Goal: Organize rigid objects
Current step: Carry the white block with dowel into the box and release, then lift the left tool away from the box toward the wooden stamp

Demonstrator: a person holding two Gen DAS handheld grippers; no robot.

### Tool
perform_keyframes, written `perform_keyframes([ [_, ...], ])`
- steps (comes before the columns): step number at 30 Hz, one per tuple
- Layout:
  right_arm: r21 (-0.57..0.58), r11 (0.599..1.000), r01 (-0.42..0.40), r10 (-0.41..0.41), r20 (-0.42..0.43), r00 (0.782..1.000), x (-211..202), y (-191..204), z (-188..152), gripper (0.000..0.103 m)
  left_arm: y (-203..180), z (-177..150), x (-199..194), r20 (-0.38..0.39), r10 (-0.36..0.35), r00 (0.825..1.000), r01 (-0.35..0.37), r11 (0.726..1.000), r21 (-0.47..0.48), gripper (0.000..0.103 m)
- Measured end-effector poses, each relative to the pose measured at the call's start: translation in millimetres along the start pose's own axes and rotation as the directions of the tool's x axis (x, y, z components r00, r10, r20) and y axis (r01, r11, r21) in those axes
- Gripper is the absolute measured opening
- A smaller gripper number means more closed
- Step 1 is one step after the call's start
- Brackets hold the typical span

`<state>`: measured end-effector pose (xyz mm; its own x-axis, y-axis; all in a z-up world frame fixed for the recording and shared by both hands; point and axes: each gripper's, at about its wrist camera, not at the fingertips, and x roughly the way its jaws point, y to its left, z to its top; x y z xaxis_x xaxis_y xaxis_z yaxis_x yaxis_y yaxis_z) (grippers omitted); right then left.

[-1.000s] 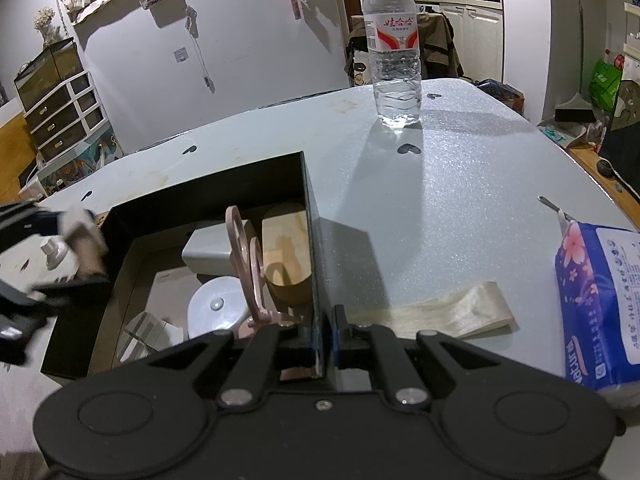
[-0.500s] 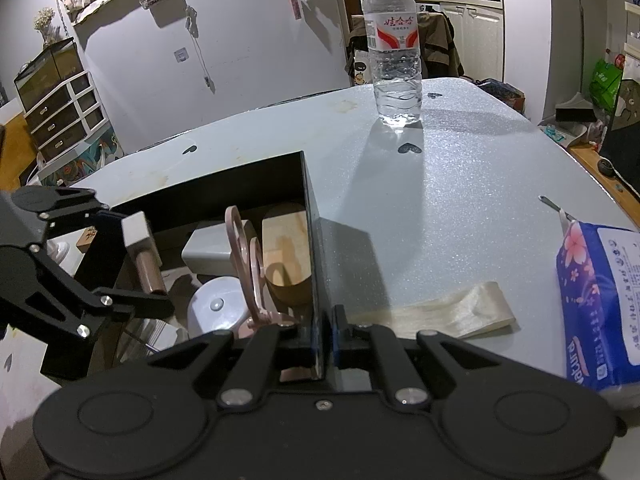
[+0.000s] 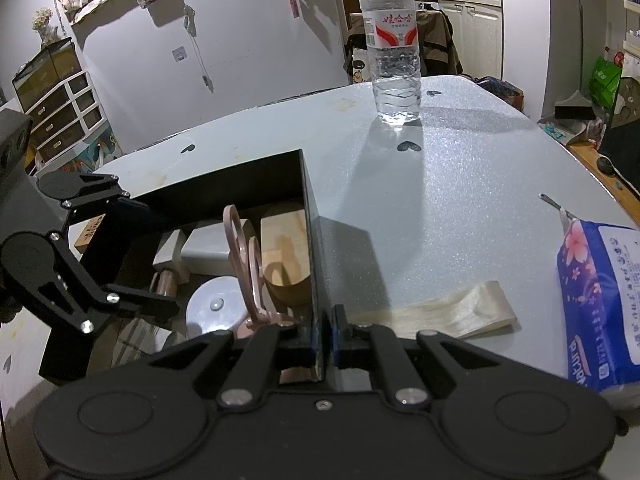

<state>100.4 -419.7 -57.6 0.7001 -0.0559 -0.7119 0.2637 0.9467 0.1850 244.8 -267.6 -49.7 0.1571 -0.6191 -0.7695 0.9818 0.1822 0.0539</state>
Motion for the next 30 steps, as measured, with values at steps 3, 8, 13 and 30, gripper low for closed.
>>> perform_keyframes([
  [3, 0.001, 1.0, 0.0, 0.0, 0.0, 1.0, 0, 0, 0, 0.007, -1, -1, -2, -0.007, 0.003, 1.0, -0.004, 1.0, -0.006, 0.098],
  [8, 0.0, 1.0, 0.001, -0.001, 0.0, 1.0, 0, 0, 0, 0.007, -4, -3, -9, -0.009, -0.007, 1.0, 0.007, 0.999, -0.043, 0.1],
  [13, 0.001, 1.0, 0.0, 0.0, 0.0, 1.0, 0, 0, 0, 0.007, -13, -2, -19, 0.001, 0.0, 1.0, 0.0, 0.998, -0.063, 0.102],
  [30, 0.003, 1.0, -0.002, 0.002, 0.001, 1.0, 0, -1, 1, 0.007, -48, 0, -79, 0.084, 0.112, 0.99, -0.091, 0.971, -0.22, 0.103],
])
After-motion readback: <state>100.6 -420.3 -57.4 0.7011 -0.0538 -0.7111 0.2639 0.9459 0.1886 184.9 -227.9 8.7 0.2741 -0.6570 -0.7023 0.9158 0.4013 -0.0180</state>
